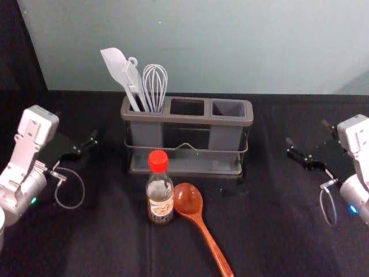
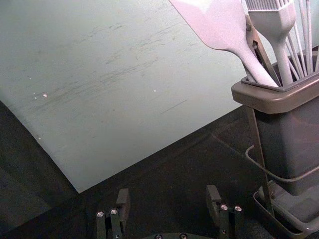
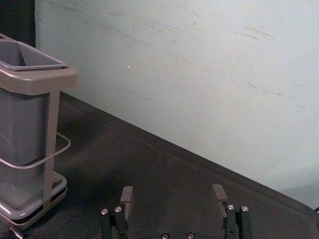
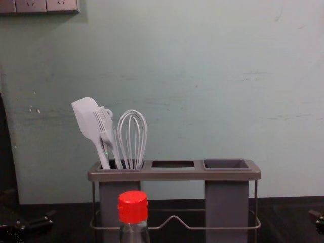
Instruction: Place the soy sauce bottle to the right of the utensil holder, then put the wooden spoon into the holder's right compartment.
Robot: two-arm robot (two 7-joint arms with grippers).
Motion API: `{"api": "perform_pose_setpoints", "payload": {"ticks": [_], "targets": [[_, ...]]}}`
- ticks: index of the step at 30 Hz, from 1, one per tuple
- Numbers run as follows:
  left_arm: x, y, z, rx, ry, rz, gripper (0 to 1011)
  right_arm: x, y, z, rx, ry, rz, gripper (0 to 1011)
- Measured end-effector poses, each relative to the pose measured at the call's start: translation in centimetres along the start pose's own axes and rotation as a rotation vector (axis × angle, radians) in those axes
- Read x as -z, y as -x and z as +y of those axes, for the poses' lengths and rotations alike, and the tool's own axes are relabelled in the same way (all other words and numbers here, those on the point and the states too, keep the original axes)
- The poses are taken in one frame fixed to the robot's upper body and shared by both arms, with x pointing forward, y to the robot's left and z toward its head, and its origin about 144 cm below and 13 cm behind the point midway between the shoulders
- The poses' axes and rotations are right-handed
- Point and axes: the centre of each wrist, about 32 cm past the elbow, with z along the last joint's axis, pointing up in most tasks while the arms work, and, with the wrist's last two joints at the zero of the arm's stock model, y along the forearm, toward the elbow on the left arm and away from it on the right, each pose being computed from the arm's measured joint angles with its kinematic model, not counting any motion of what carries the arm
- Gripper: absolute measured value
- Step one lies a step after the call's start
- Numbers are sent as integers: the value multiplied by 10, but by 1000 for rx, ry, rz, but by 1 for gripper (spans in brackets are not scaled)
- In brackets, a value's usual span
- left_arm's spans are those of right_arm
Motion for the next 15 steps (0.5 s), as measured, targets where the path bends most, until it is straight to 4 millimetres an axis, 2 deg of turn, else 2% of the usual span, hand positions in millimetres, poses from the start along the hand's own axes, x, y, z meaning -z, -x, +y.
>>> {"api": "perform_pose_setpoints", "payload": {"ticks": [15], "targets": [[0, 0, 0, 0, 0, 0, 1005, 0, 0, 0, 0, 0, 0, 1002]]}}
